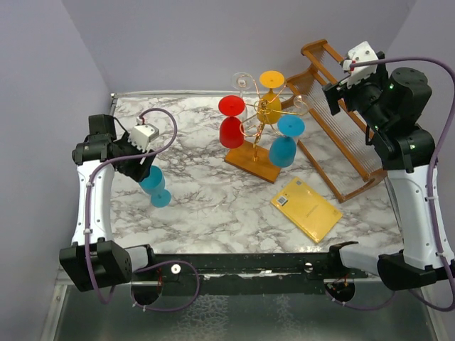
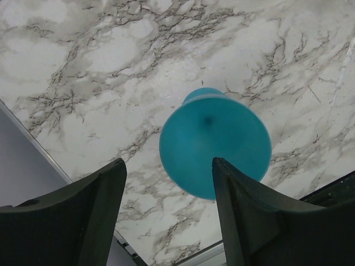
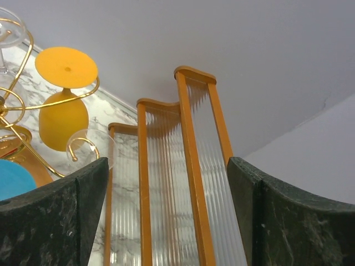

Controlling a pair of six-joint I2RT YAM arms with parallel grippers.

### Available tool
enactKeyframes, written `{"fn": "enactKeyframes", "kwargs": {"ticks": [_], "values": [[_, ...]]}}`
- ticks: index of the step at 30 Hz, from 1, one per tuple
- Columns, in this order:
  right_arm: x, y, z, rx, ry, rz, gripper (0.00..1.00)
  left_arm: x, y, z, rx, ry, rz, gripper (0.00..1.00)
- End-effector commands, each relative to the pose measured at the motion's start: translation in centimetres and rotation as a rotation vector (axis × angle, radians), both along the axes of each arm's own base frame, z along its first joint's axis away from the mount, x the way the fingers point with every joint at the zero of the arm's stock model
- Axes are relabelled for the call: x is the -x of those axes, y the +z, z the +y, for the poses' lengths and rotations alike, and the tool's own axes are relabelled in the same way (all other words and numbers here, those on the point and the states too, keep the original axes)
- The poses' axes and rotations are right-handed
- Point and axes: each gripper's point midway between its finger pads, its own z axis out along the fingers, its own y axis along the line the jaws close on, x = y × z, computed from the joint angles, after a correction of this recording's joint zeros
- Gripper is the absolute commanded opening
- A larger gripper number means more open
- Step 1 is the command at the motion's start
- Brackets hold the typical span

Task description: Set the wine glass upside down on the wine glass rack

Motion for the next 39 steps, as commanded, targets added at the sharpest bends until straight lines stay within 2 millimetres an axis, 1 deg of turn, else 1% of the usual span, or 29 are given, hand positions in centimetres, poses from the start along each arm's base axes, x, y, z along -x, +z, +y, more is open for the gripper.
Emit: {"fn": "enactKeyframes", "kwargs": {"ticks": [1,4,7,10,15,18,19,20,23,25,26,30,32,34,39], "values": [[1.5,-0.5,-0.6,-0.026,0.033,0.021,0.85,0.3,-1.8,0.3,-0.029,-0.034,0.057,0.62],[2.0,-0.7,-1.8,-0.021,0.002,0.022,0.83,0.0,-2.4,-0.1,-0.015,-0.05,0.073,0.58],[2.4,-1.0,-2.6,-0.02,-0.012,0.03,0.83,-0.5,-2.8,-0.2,-0.016,-0.059,0.067,0.55],[2.6,-1.5,-2.9,-0.024,-0.008,0.043,0.82,-1.0,-3.4,-0.3,-0.02,-0.065,0.076,0.51],[2.8,-2.0,-2.7,-0.037,0.025,0.063,0.8,-1.6,-4.6,-0.2,-0.028,-0.066,0.096,0.41],[2.5,-2.4,-3.1,-0.035,0.021,0.073,0.79,-1.8,-5.2,-0.5,-0.016,-0.07,0.112,0.36],[2.4,-2.5,-3.3,-0.034,0.017,0.076,0.79,-1.8,-5.3,-0.5,-0.012,-0.074,0.111,0.33],[2.4,-2.6,-3.5,-0.035,0.013,0.079,0.79,-1.9,-5.5,-0.7,-0.007,-0.081,0.112,0.26],[2.3,-3.1,-4.3,-0.055,0.002,0.091,0.79,-2.1,-6.1,-1.2,0.015,-0.11,0.098,0.1],[2.6,-3.8,-4.9,-0.066,-0.01,0.101,0.79,-2.3,-6.2,-1.5,0.024,-0.127,0.089,0.02],[2.8,-4.1,-5.3,-0.064,-0.022,0.105,0.79,-2.4,-6.1,-1.5,0.027,-0.131,0.086,0.0],[3.2,-5.7,-7.5,-0.047,-0.102,0.13,0.79,-3.0,-5.2,-1.6,0.024,-0.136,0.067,0.0],[3.1,-6.2,-8.2,-0.046,-0.126,0.143,0.79,-3.3,-4.6,-1.5,0.019,-0.133,0.052,0.0],[3.0,-6.1,-8.5,-0.055,-0.125,0.147,0.8,-3.8,-3.8,-1.5,0.018,-0.125,0.033,0.0],[2.1,-5.7,-8.1,-0.104,-0.084,0.156,0.8,-4.7,-0.8,-1.7,0.02,-0.106,-0.016,0.0]]}}
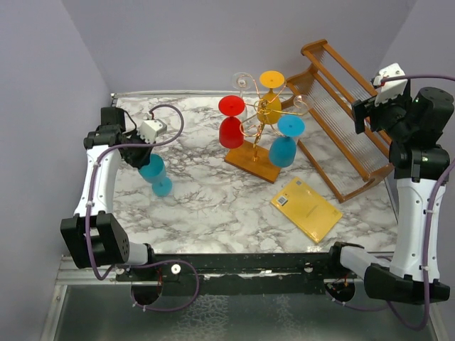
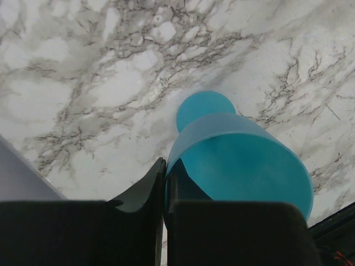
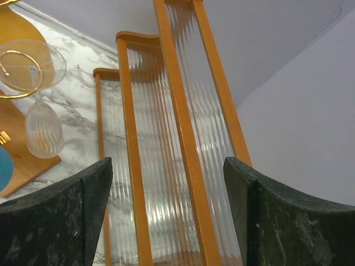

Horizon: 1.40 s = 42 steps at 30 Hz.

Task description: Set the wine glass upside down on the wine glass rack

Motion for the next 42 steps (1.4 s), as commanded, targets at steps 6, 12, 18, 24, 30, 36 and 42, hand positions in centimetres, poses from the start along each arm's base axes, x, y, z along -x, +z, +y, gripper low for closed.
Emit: {"fn": "enactKeyframes", "kwargs": {"ticks": [6,12,18,24,30,36,42], "values": [[-0.9,0.5,0.4,-0.067,0.059,0.007,0.81,-2.3,8.2,-1.1,0.04,0.012,-0.183,0.0],[-1.0,1.4,1.7,-0.096,0.13,0.009,0.81,-4.4,16.6,-1.2,0.064,0.053,-0.404,0.0],[-1.9,3.6,2.7,-0.172,0.17,-0.003,0.8,-5.7,26.8,-2.9,0.106,-0.045,-0.706,0.0],[-2.8,6.6,4.5,-0.25,0.259,-0.028,0.8,-7.2,34.9,-5.3,0.145,-0.185,-0.971,0.0],[-4.3,9.6,6.9,-0.279,0.314,-0.073,0.79,-8.0,41.1,-7.6,0.141,-0.257,-1.191,0.0],[-6.2,10.4,11.3,-0.317,0.419,-0.069,0.78,-8.2,44.2,-11.4,0.185,-0.331,-1.3,0.0],[-6.7,11.5,14.5,-0.395,0.576,-0.078,0.78,-9.3,45.1,-13.6,0.22,-0.395,-1.358,0.0]]}}
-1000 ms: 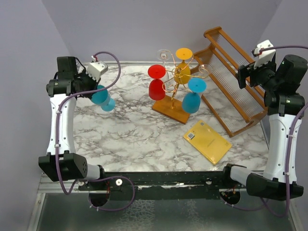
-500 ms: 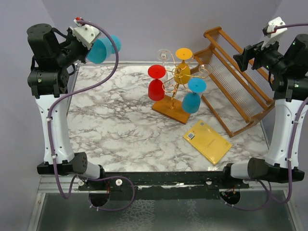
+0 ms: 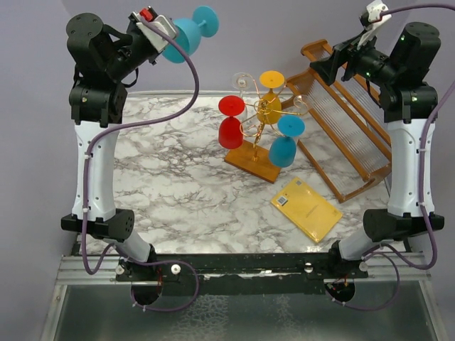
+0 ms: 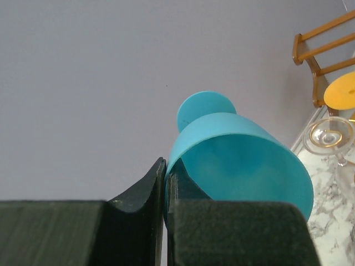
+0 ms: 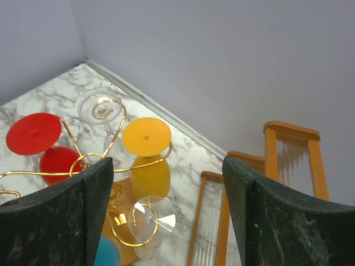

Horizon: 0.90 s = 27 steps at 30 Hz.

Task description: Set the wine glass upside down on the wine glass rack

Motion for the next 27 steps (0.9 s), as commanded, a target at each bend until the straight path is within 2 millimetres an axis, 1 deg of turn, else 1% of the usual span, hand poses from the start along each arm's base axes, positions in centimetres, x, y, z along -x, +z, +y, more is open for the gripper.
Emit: {"fn": "enactKeyframes", "kwargs": {"ticks": [1,2,6,10,15,20,23,25,27], "values": [[0.4,2.5,2.4,-0.086,0.124,-0.058,0.78,1.8,1.9,-3.3,0.56,-0.199,0.397,0.1],[0.4,2.8,2.7,-0.096,0.136,-0.068,0.78,2.1,2.1,-3.9,0.668,-0.239,0.496,0.0],[0.7,4.0,4.5,-0.123,0.183,-0.109,0.77,2.2,2.6,-5.4,0.715,-0.303,0.531,0.0],[1.5,4.8,7.1,-0.148,0.245,-0.127,0.76,1.8,3.0,-6.2,0.725,-0.313,0.516,0.0],[2.1,5.4,10.0,-0.213,0.32,-0.09,0.75,1.5,2.9,-7.3,0.732,-0.313,0.508,0.0],[1.1,5.0,11.1,-0.282,0.317,-0.032,0.71,1.9,2.9,-8.7,0.748,-0.35,0.531,0.0],[0.5,4.5,11.4,-0.308,0.298,0.001,0.68,1.9,2.1,-9.6,0.742,-0.358,0.558,0.0],[0.5,4.3,11.6,-0.318,0.304,0.014,0.66,1.8,1.6,-10.0,0.738,-0.357,0.573,0.0],[0.3,4.1,11.6,-0.33,0.295,0.029,0.62,1.8,1.3,-10.2,0.735,-0.358,0.581,0.0]]}}
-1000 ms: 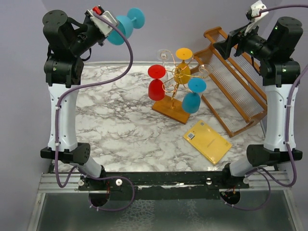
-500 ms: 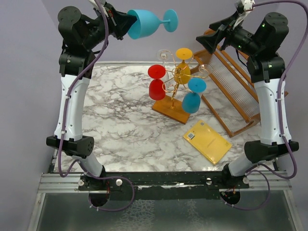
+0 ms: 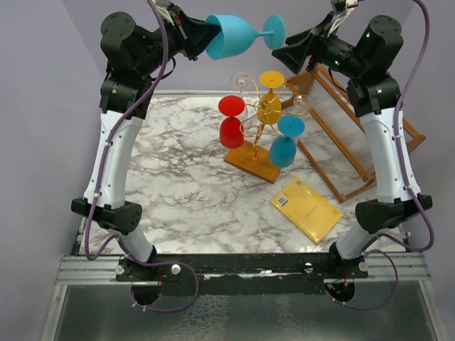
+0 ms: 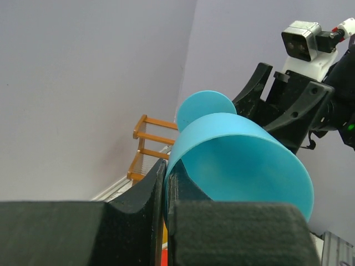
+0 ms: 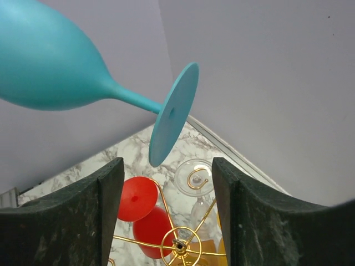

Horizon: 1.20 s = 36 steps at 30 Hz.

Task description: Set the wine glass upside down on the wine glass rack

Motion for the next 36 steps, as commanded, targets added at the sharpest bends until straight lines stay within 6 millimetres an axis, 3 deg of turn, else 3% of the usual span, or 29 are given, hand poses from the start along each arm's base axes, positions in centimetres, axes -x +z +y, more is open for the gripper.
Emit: {"fn": "enactKeyframes", "kwargs": {"ticks": [1,16,21,23,29,36], "values": [[-0.3,0.9,0.2,-0.061,-0.022,0.023,0.6,0.0,0.4,-0.4,0.026,0.004,-0.004,0.0],[-2.1,-0.7,-0.4,-0.099,-0.105,0.113,0.2,0.2,-1.1,-2.1,0.001,-0.029,0.021,0.0],[-2.9,-1.1,-1.5,-0.1,-0.19,0.125,0.02,0.4,-1.1,-2.2,-0.012,-0.031,0.008,0.0],[-3.2,-1.1,-2.1,-0.097,-0.23,0.12,0.01,0.6,-1.1,-2.1,-0.019,-0.029,-0.002,0.01],[-3.7,-0.6,-4.2,-0.076,-0.332,0.074,0.01,1.8,-1.3,-1.8,-0.057,-0.034,-0.026,0.28],[-3.9,0.5,-7.1,-0.001,-0.416,-0.043,0.01,2.8,-2.5,0.5,-0.196,0.082,-0.072,0.53]]}}
